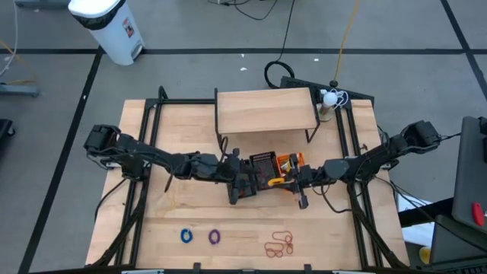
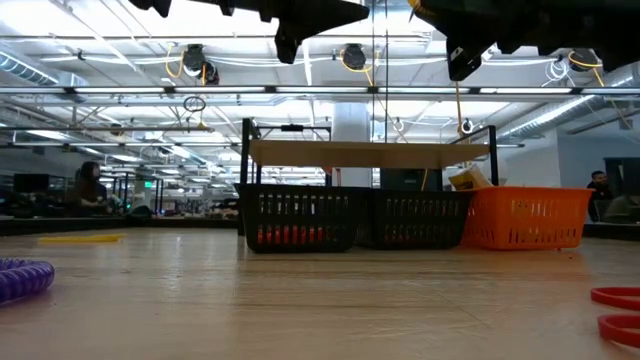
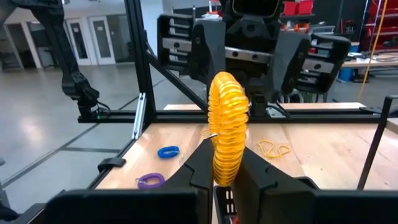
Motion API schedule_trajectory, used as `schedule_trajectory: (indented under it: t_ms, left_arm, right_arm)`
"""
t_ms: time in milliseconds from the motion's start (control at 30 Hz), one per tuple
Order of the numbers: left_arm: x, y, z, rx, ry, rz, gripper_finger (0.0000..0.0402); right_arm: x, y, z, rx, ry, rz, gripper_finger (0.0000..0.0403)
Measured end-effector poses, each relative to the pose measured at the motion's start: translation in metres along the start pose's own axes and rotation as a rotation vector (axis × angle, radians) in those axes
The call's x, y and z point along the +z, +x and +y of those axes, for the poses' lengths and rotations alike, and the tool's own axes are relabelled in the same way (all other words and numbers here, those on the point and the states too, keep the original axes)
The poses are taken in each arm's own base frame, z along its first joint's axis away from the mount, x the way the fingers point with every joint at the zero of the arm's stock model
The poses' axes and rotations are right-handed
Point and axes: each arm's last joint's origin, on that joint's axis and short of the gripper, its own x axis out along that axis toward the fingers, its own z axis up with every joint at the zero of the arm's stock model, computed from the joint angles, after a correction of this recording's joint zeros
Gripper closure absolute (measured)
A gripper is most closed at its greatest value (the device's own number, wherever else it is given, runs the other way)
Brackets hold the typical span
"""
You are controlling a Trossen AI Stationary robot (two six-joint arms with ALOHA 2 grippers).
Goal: Pick & Place Office Desk Supplies
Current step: Put the yellow spiral keychain tie into the left black bin
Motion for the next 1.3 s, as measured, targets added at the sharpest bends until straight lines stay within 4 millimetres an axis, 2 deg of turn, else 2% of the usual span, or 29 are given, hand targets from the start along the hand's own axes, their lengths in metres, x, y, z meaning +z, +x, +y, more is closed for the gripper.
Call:
schedule_trajectory:
  t_ms: [400,700,833,1033,1300]
  left_arm:
    - [0.0014,0.0007,-0.0006,-0.006,-0.003,-0.023,0.0231]
    - [0.0018,0.0007,-0.0014,-0.031,-0.004,-0.024,0.0231]
    - [0.002,0.0007,-0.0013,-0.026,-0.004,-0.027,0.0231]
    - [0.0025,0.0007,-0.0014,-0.028,-0.005,-0.033,0.0231]
    - [0.0025,0.0007,-0.0014,-0.028,-0.015,-0.032,0.0231]
  right_arm:
    - [0.003,0.0049,0.0006,0.025,0.013,0.041,0.0382]
    - [0.0049,0.0053,-0.0031,-0.046,0.028,0.018,0.0382]
    - [0.0053,0.0057,-0.0037,0.025,0.029,0.022,0.0382]
    - [0.0039,0.0059,-0.0071,-0.044,0.033,0.031,0.0382]
    - [0.0071,0.0061,-0.0072,0.023,0.04,0.007,0.0382]
